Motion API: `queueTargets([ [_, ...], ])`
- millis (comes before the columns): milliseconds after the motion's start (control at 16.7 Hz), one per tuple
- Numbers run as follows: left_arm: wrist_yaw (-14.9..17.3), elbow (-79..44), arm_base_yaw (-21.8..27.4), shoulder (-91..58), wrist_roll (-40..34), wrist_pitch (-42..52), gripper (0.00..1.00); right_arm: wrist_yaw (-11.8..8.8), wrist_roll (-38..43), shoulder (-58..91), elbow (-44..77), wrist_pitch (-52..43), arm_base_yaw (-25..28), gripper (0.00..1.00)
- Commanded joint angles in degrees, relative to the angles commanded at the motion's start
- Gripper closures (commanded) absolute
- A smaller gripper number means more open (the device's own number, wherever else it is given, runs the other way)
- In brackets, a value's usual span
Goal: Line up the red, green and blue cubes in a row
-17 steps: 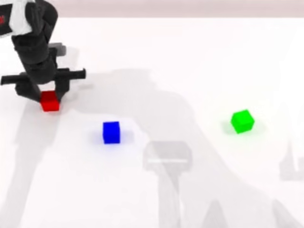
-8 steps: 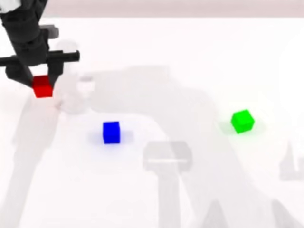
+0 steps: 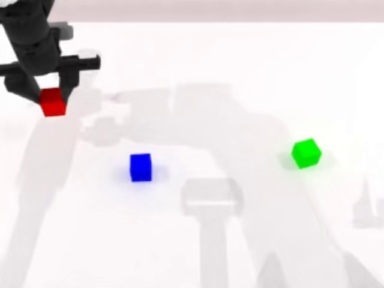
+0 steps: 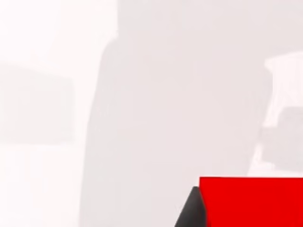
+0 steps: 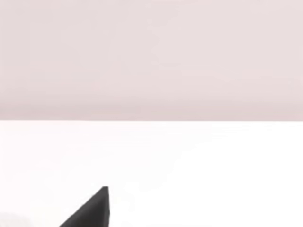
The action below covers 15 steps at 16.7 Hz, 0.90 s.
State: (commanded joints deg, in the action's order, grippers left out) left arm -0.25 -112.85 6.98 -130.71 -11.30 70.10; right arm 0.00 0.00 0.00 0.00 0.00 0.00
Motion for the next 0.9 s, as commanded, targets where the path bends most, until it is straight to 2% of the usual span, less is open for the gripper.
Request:
queueTargets([
  [240, -0.37, 7.78, 8.11, 5.94, -6.88, -1.69, 1.0, 0.0, 0.0, 0.0, 0.0, 0.0, 0.0, 0.0],
  [600, -1.12, 25.13, 25.59, 18.69, -21.42, -5.3, 1.0, 0.0, 0.0, 0.0, 0.0, 0.0, 0.0, 0.0],
  [720, -1.31, 28.36, 28.83, 21.51, -24.42, -6.16, 1.0, 0.0, 0.0, 0.0, 0.0, 0.0, 0.0, 0.0],
  [900, -1.37, 29.18, 29.65, 22.32, -25.24, -6.43, 1.0, 0.0, 0.0, 0.0, 0.0, 0.0, 0.0, 0.0],
])
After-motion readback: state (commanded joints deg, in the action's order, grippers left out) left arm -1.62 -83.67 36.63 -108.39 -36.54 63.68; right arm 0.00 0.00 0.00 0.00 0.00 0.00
